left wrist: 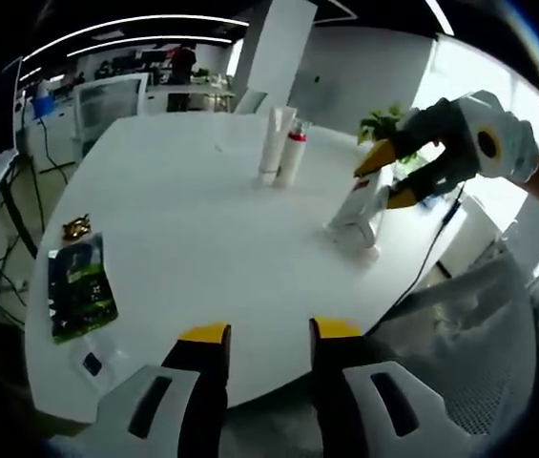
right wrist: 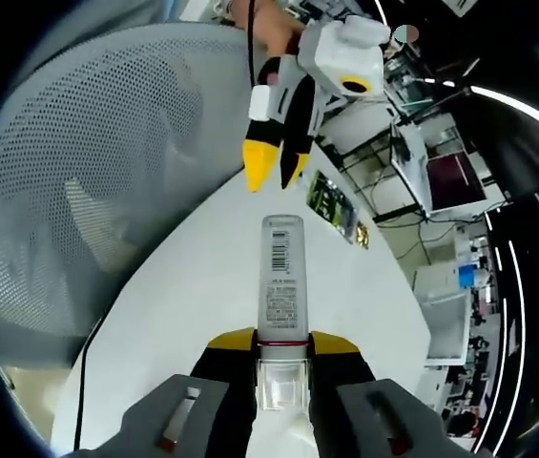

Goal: Arrange the skincare products in the storage area until every visible bottle or jar stands upright without overlapping.

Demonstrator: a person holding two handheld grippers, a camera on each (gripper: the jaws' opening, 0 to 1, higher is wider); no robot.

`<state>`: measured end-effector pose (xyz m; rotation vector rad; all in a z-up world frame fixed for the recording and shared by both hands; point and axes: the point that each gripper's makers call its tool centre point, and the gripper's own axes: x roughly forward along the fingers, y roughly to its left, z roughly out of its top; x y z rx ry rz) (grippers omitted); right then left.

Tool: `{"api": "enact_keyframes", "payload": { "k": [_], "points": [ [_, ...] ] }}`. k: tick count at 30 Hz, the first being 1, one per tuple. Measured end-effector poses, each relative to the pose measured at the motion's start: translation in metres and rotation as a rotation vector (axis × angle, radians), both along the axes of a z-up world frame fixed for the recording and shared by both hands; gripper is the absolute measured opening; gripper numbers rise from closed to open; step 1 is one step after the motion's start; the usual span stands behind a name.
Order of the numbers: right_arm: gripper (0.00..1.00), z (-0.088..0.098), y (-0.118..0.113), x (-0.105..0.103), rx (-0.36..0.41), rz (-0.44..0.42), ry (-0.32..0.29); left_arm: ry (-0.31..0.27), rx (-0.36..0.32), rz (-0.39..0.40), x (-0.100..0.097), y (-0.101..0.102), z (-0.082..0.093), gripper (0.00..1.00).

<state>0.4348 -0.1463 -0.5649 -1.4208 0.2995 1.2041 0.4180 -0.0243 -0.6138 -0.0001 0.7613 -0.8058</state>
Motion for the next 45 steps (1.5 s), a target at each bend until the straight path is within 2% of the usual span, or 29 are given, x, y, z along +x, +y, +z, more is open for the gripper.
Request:
{"api": "enact_keyframes", "payload": {
  "k": [4, 6, 14, 16, 17, 19, 20, 21, 24, 26, 29, 32, 34, 38, 40, 42, 45],
  "points": [
    [0.12, 0.007, -0.003, 0.003, 0.008, -0.014, -0.020, 0.008, -0.100, 0.017, 0.002, -0.008, 0.013, 0.33],
    [0.12, 0.009, -0.004, 0.004, 0.008, -0.019, -0.030, 0.020, -0.142, -0.005, -0.001, -0.014, 0.019, 0.35],
    [0.12, 0.020, -0.009, 0.004, 0.013, -0.031, -0.070, 0.020, -0.173, -0.066, -0.006, -0.028, 0.039, 0.39],
    [0.12, 0.022, -0.010, 0.003, 0.008, -0.024, -0.085, -0.001, -0.201, -0.093, -0.005, -0.037, 0.049, 0.41],
    [0.12, 0.024, -0.011, 0.002, 0.009, -0.020, -0.093, 0.000, -0.239, -0.119, -0.006, -0.049, 0.058, 0.42],
    [0.12, 0.025, -0.011, 0.000, 0.008, -0.014, -0.102, 0.010, -0.283, -0.137, -0.007, -0.059, 0.065, 0.45],
    [0.12, 0.027, -0.011, -0.001, 0.007, -0.009, -0.111, 0.007, -0.346, -0.149, -0.007, -0.069, 0.074, 0.47],
    [0.12, 0.029, -0.010, -0.004, 0.010, -0.004, -0.116, 0.032, -0.416, -0.156, -0.010, -0.078, 0.080, 0.48],
    [0.12, 0.031, -0.008, -0.012, 0.006, 0.018, -0.131, 0.073, -0.531, -0.145, -0.012, -0.087, 0.087, 0.51],
    [0.12, 0.031, -0.002, -0.023, 0.006, 0.063, -0.139, 0.114, -0.599, -0.136, -0.016, -0.091, 0.090, 0.52],
    [0.12, 0.029, 0.005, -0.033, -0.018, 0.111, -0.152, 0.100, -0.575, -0.149, -0.017, -0.091, 0.087, 0.49],
    [0.12, 0.028, 0.017, -0.043, -0.003, 0.160, -0.147, 0.105, -0.549, -0.177, -0.021, -0.091, 0.082, 0.46],
    [0.12, 0.029, 0.022, -0.043, -0.005, 0.167, -0.154, 0.129, -0.563, -0.197, -0.025, -0.091, 0.081, 0.42],
    [0.12, 0.033, 0.034, -0.046, -0.001, 0.211, -0.179, 0.124, -0.563, -0.226, -0.028, -0.092, 0.082, 0.32],
    [0.12, 0.035, 0.037, -0.046, 0.004, 0.221, -0.188, 0.126, -0.543, -0.238, -0.030, -0.091, 0.078, 0.29],
    [0.12, 0.035, 0.038, -0.046, -0.005, 0.225, -0.195, 0.135, -0.551, -0.248, -0.033, -0.093, 0.079, 0.26],
    [0.12, 0.034, 0.037, -0.045, -0.012, 0.228, -0.213, 0.103, -0.541, -0.274, -0.036, -0.096, 0.080, 0.23]
  ]
}}
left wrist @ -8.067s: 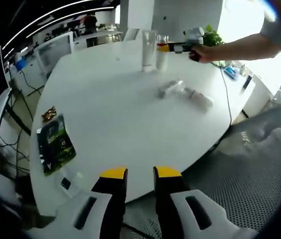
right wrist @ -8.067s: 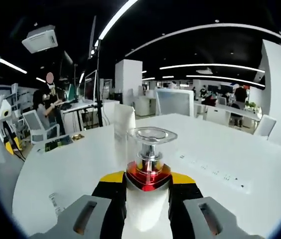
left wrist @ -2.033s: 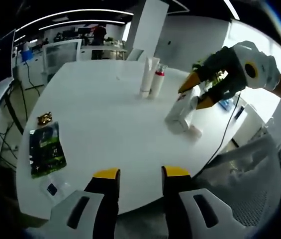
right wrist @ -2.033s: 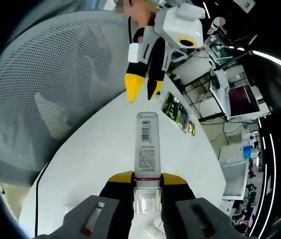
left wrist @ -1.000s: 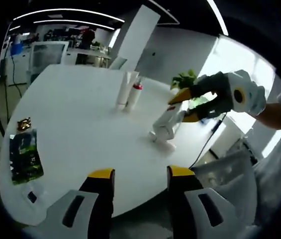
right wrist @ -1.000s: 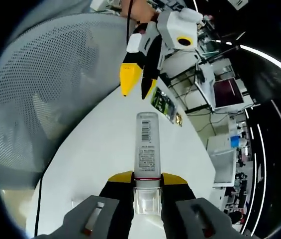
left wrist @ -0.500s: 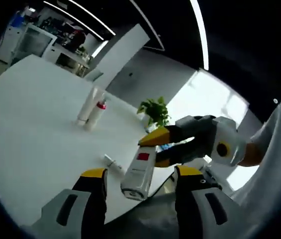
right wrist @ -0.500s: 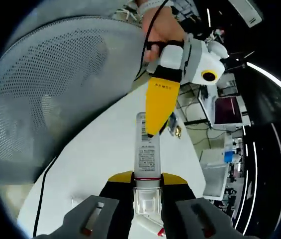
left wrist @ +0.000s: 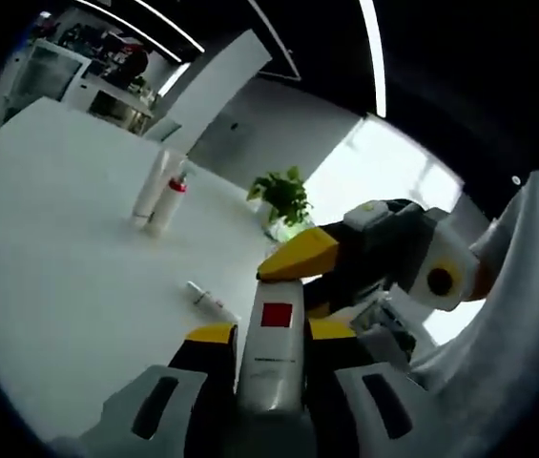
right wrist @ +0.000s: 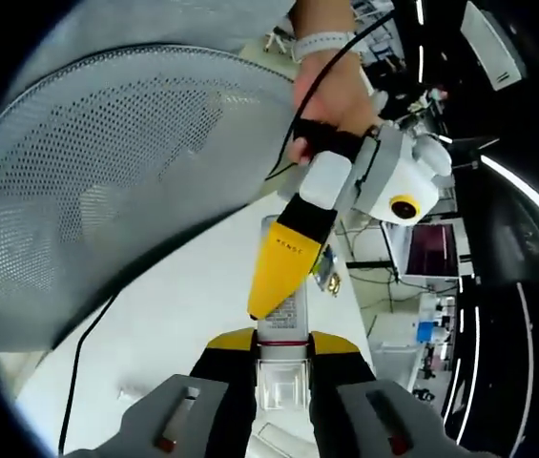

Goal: Arrange the skincare products in the storage area until every visible bottle or jar stands upright without overlapping.

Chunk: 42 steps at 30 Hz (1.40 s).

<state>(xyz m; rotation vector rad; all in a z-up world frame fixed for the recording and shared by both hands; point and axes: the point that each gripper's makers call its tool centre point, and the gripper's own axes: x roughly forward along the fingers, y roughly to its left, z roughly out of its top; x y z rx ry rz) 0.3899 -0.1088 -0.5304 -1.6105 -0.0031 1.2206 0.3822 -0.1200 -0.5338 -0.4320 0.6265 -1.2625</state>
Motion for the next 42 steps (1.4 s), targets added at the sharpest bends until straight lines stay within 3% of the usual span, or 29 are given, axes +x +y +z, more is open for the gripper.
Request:
{"api": "enact_keyframes", "payload": {
  "k": [4, 6, 8, 14, 17, 18, 22, 23, 24, 25, 27, 29, 35, 38, 41, 42],
  "points": [
    [0.13, -0.006, 0.001, -0.003, -0.005, -0.009, 0.011, -0.115, 0.053, -0.055, -0.009, -0.003, 0.000, 0.23],
    [0.13, -0.008, 0.001, -0.005, 0.006, -0.034, 0.031, -0.100, 0.082, -0.052, -0.011, -0.002, -0.001, 0.23],
    [0.14, -0.009, 0.002, -0.004, 0.025, -0.054, 0.022, -0.124, 0.079, -0.048, -0.010, 0.002, 0.001, 0.23],
    [0.25, -0.006, 0.002, -0.003, 0.117, -0.139, 0.037, -0.067, 0.023, -0.013, -0.003, 0.005, 0.007, 0.22],
    [0.24, -0.009, -0.006, -0.003, 0.162, -0.184, 0.053, -0.049, 0.049, -0.014, -0.003, 0.005, 0.000, 0.22],
    [0.24, -0.010, -0.008, -0.003, 0.165, -0.197, 0.053, -0.005, 0.068, -0.017, -0.005, 0.006, -0.005, 0.22],
    [0.22, -0.012, -0.016, -0.004, 0.211, -0.266, 0.077, 0.060, 0.064, -0.005, -0.004, 0.006, -0.010, 0.22],
    [0.20, -0.013, -0.018, -0.004, 0.221, -0.289, 0.086, 0.089, 0.060, 0.002, -0.004, 0.006, -0.012, 0.22],
    [0.16, -0.015, -0.020, -0.005, 0.226, -0.306, 0.102, 0.157, 0.034, -0.032, -0.011, 0.003, -0.012, 0.22],
    [0.14, -0.013, -0.020, -0.004, 0.227, -0.302, 0.097, 0.171, 0.035, -0.043, -0.013, 0.002, -0.012, 0.22],
    [0.15, -0.010, -0.022, -0.003, 0.222, -0.297, 0.069, 0.128, 0.078, -0.081, -0.018, -0.001, -0.019, 0.22],
    [0.16, -0.010, -0.022, -0.003, 0.211, -0.295, 0.062, 0.135, 0.106, -0.104, -0.025, -0.006, -0.024, 0.22],
    [0.18, -0.002, -0.021, 0.004, 0.261, -0.339, 0.062, 0.207, 0.046, -0.088, -0.022, -0.002, -0.019, 0.22],
    [0.20, 0.002, -0.022, 0.011, 0.350, -0.424, 0.110, 0.241, 0.003, -0.057, -0.015, 0.001, -0.015, 0.22],
    [0.21, 0.007, -0.029, 0.021, 0.510, -0.597, 0.217, 0.303, -0.029, -0.021, -0.009, 0.005, -0.014, 0.22],
    [0.21, 0.008, -0.032, 0.023, 0.595, -0.675, 0.289, 0.320, -0.034, -0.010, -0.007, 0.006, -0.015, 0.22]
  ]
}}
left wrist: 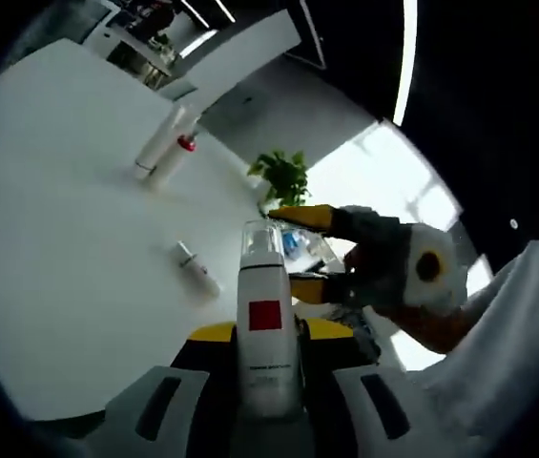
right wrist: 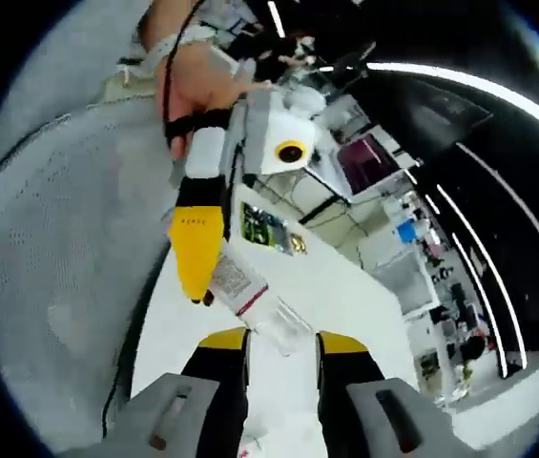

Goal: Arrange the skincare products in the storage area until every visible bottle or jar stands upright without overlapping.

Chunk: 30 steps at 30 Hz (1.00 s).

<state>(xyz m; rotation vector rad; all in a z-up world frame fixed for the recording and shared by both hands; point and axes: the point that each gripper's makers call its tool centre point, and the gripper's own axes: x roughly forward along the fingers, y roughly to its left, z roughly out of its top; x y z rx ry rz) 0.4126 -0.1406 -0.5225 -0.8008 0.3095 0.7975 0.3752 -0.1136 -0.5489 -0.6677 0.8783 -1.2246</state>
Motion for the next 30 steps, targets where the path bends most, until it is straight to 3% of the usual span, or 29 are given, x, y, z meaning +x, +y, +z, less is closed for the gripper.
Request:
{"api": "enact_keyframes", "payload": {
  "k": [2, 4, 6, 11, 12, 14, 18, 19, 21, 22, 24, 27, 30],
  "points": [
    [0.21, 0.005, 0.001, 0.000, 0.178, -0.073, 0.078, 0.013, -0.026, 0.008, 0.003, 0.001, 0.002, 0.22],
    [0.19, 0.008, 0.001, 0.000, 0.256, -0.091, 0.096, 0.024, -0.080, 0.026, 0.006, 0.002, 0.011, 0.22],
    [0.19, 0.004, 0.000, -0.005, 0.367, -0.146, 0.179, 0.029, -0.092, 0.029, 0.007, 0.002, 0.012, 0.22],
    [0.19, -0.008, -0.002, -0.013, 0.483, -0.239, 0.297, 0.047, -0.113, 0.033, 0.008, 0.001, 0.014, 0.22],
    [0.19, -0.009, -0.002, -0.016, 0.536, -0.265, 0.341, 0.044, -0.113, 0.036, 0.008, 0.001, 0.014, 0.22],
    [0.20, -0.005, 0.001, -0.019, 0.662, -0.314, 0.404, 0.029, -0.116, 0.034, 0.008, 0.001, 0.016, 0.22],
    [0.21, 0.002, 0.003, -0.027, 0.997, -0.407, 0.632, 0.005, -0.111, 0.026, 0.007, -0.001, 0.015, 0.22],
    [0.20, 0.005, 0.002, -0.028, 1.052, -0.414, 0.654, -0.002, -0.102, 0.021, 0.006, -0.001, 0.014, 0.22],
    [0.28, 0.016, 0.002, -0.028, 1.259, -0.463, 0.739, -0.015, -0.106, 0.006, 0.004, -0.003, 0.015, 0.22],
    [0.31, 0.016, 0.004, -0.029, 1.304, -0.476, 0.777, -0.018, -0.110, 0.000, 0.002, -0.004, 0.016, 0.22],
    [0.29, 0.004, 0.012, -0.036, 1.321, -0.490, 0.852, -0.036, -0.099, -0.023, -0.002, -0.006, 0.017, 0.22],
    [0.24, -0.006, 0.015, -0.034, 1.338, -0.511, 0.850, -0.058, -0.075, -0.052, -0.009, -0.009, 0.015, 0.22],
    [0.22, -0.006, 0.013, -0.030, 1.448, -0.574, 0.881, -0.126, -0.007, -0.092, -0.013, -0.010, 0.006, 0.22]
  ]
}}
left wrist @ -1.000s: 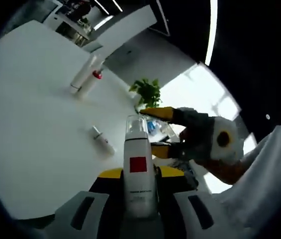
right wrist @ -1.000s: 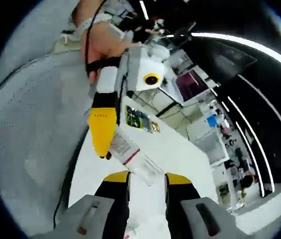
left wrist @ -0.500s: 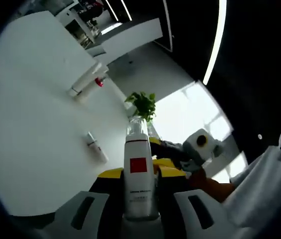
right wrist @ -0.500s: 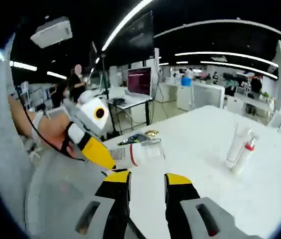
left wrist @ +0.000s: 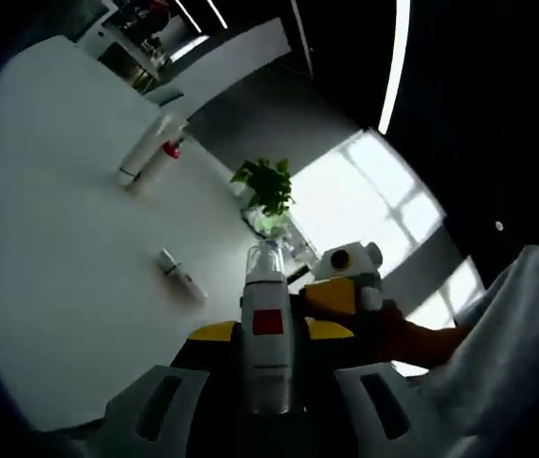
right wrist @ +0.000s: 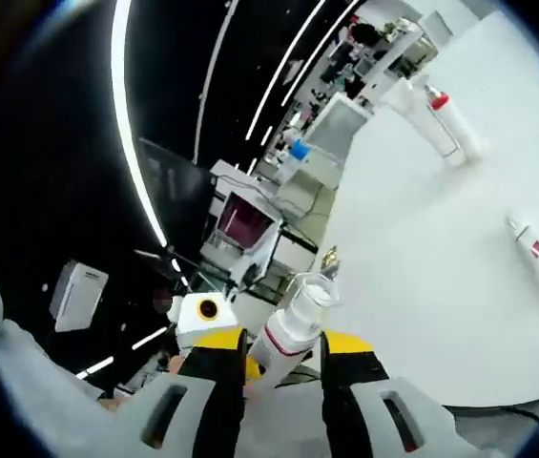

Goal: Arrange the skincare products in the storage area until every visible bottle or jar stands upright without overlapping.

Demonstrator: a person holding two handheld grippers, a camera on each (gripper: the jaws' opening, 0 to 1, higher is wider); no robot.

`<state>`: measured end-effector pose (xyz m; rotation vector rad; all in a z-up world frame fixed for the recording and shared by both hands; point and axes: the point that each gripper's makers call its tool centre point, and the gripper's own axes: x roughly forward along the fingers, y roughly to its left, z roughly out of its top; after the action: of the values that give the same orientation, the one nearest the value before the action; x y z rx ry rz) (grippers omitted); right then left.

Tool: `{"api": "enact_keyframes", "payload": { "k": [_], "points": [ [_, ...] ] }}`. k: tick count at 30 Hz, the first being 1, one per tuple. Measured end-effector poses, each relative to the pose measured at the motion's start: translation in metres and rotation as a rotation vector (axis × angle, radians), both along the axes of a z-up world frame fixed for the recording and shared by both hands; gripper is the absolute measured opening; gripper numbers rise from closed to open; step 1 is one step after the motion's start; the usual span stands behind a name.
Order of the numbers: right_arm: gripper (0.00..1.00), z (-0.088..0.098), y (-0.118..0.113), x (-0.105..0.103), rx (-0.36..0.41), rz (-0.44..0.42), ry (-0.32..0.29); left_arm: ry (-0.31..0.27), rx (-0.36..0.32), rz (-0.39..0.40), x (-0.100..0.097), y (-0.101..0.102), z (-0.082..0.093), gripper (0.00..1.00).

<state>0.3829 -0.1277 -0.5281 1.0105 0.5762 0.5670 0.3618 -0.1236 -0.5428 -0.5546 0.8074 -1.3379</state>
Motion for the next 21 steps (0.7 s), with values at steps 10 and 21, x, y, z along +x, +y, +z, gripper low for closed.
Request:
{"api": "enact_keyframes", "payload": {
  "k": [10, 21],
  "points": [
    [0.13, 0.005, 0.000, -0.007, -0.039, 0.019, -0.076, -0.172, 0.129, -0.107, -0.021, -0.008, -0.013, 0.21],
    [0.13, 0.030, -0.001, -0.031, -0.159, 0.206, -0.281, -0.114, -0.039, -0.230, -0.050, -0.021, 0.008, 0.22]
  ]
}}
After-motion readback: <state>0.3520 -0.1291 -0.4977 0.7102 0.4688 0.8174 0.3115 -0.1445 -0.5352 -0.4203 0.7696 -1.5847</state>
